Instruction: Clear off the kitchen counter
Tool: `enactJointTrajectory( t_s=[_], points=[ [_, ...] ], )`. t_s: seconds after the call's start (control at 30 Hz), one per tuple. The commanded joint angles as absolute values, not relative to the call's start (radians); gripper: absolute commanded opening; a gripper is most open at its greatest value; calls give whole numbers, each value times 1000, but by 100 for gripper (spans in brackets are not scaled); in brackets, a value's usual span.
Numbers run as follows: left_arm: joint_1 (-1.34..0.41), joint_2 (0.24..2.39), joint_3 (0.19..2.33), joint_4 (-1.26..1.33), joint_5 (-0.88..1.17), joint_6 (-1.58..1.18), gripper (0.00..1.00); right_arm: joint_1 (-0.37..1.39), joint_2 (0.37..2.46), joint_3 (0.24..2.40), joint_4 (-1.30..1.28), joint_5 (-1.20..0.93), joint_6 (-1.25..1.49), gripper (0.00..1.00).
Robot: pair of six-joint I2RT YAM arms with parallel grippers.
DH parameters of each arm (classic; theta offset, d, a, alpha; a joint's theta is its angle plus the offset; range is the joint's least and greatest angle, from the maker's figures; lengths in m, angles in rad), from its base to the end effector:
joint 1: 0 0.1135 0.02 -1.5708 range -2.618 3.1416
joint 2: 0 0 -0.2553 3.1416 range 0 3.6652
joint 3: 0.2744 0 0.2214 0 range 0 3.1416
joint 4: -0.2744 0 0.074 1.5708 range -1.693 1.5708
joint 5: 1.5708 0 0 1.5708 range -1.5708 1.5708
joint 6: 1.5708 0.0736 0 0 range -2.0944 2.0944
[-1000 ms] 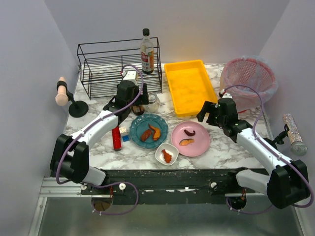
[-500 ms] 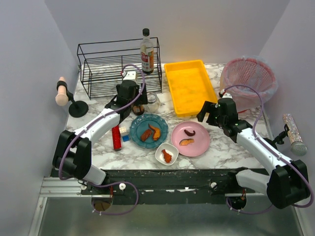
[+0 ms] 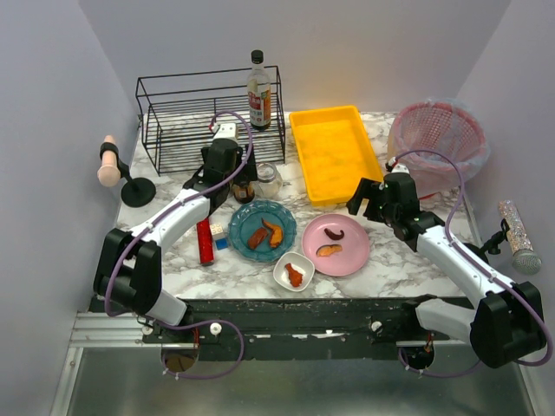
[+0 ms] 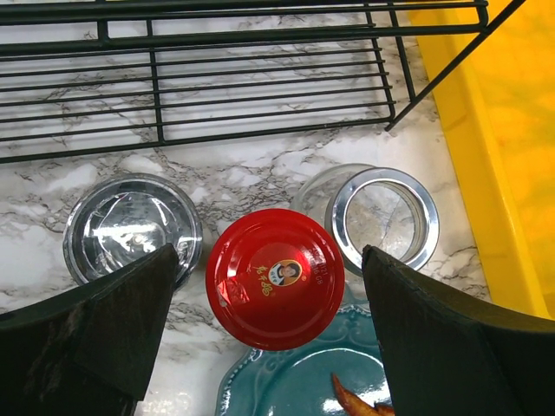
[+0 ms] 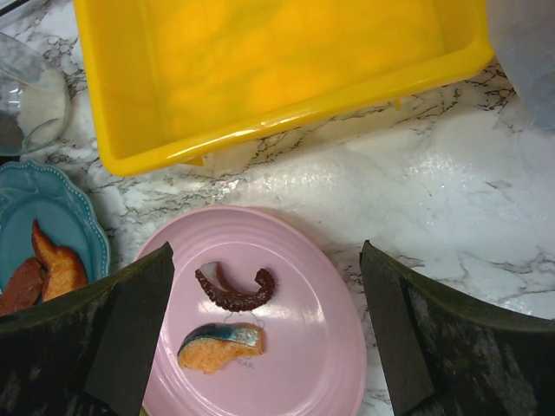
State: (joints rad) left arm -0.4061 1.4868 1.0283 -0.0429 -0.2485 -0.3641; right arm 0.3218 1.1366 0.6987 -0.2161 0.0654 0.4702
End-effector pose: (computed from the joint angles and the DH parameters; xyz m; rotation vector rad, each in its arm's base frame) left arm 0.3229 -0.1191 0.2575 -0.1089 2.0598 -0.2196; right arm 0.2369 0.0739 0.2194 0.2028 2.2383 0.3599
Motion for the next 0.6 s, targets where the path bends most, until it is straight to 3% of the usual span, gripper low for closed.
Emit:
enactJointTrajectory(
  t_s=[0.0,0.57],
  points=[
    [-403,1514,1042,-51,-213,-377,99,327,1137,698,-224,57,463,96],
    [-402,1548,1074,-152,-354,-360,99,327,1147,696,-225,54,465,96]
  ],
)
